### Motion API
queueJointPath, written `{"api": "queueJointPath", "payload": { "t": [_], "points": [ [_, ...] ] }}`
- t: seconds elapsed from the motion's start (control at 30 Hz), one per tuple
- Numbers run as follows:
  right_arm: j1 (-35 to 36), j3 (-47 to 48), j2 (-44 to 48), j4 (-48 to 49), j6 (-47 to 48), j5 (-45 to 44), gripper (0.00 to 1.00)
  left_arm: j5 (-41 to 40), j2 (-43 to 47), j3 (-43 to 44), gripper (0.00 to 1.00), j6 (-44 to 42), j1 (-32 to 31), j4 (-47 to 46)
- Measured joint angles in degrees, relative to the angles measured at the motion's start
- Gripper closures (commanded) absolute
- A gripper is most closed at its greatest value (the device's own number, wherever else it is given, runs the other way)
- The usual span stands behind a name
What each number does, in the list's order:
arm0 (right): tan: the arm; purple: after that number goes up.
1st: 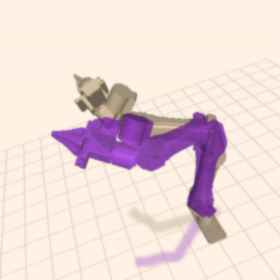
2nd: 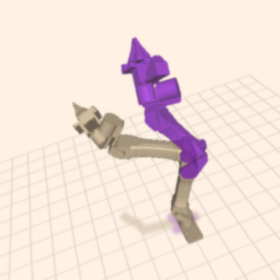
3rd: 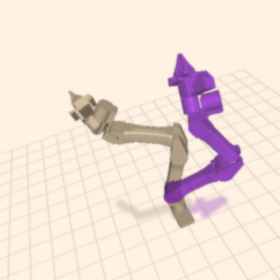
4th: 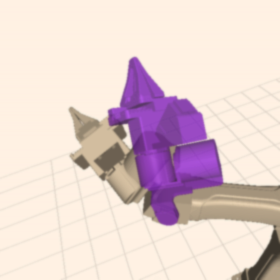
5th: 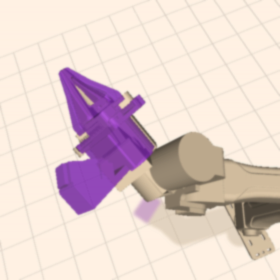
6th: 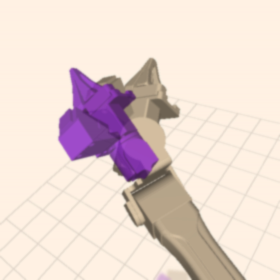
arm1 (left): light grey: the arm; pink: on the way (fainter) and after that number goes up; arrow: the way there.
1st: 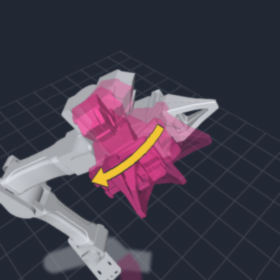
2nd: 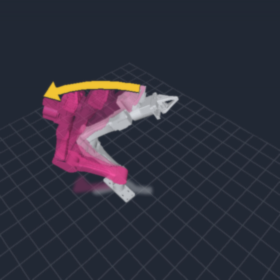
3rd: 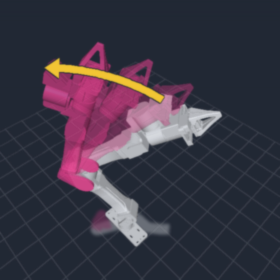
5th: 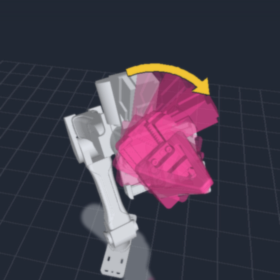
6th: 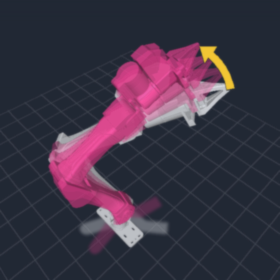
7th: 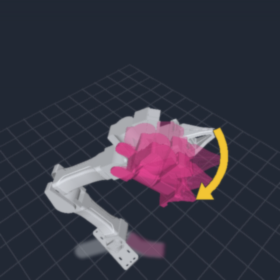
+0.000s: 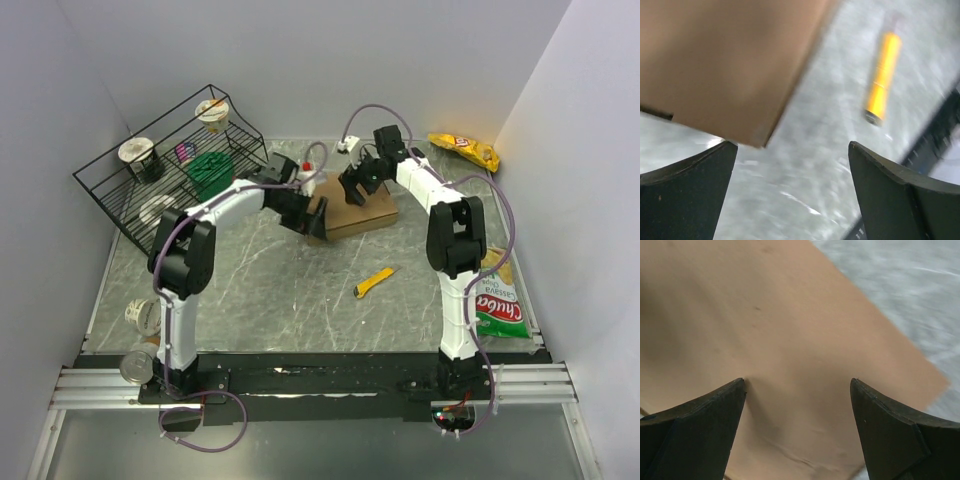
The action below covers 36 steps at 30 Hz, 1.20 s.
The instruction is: Unpack the express box
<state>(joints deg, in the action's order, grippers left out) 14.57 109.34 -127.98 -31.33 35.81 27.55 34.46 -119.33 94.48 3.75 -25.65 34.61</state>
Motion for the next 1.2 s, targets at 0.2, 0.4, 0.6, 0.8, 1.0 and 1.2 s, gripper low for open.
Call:
{"api": "queueJointPath", "payload": {
  "t": [0.2, 0.4, 0.6, 0.8, 1.0, 1.2],
  "points": [
    [1.51, 6.62, -2.99, -12.83, 12.33, 8.52, 0.08, 2.38, 5.84, -0.13, 0.0, -5.33, -6.1, 3.69],
    [3.69, 8.57, -3.56, -20.96, 22.93, 10.45, 0.11, 4.02, 12.0, 0.72, 0.01, -11.96, -2.34, 11.58],
    [1.97, 7.96, -2.67, -14.47, 7.78, 12.13, 0.07, 1.44, 17.77, 0.76, 0.01, -11.56, 6.88, 11.58],
    [-7.28, 4.13, 2.8, -1.66, -11.47, -0.74, 0.05, -5.92, 10.54, 9.49, 0.01, -8.5, 7.85, 8.92],
    [-9.42, 19.91, -4.57, -4.61, -20.24, -4.94, 0.08, -8.09, 3.21, 15.19, 0.01, -6.51, 7.61, 7.96],
    [-6.69, 20.41, -10.84, -9.44, -23.96, 3.65, 0.11, -9.11, 6.16, 11.32, 0.01, -6.14, 7.72, 7.13]
  ]
}}
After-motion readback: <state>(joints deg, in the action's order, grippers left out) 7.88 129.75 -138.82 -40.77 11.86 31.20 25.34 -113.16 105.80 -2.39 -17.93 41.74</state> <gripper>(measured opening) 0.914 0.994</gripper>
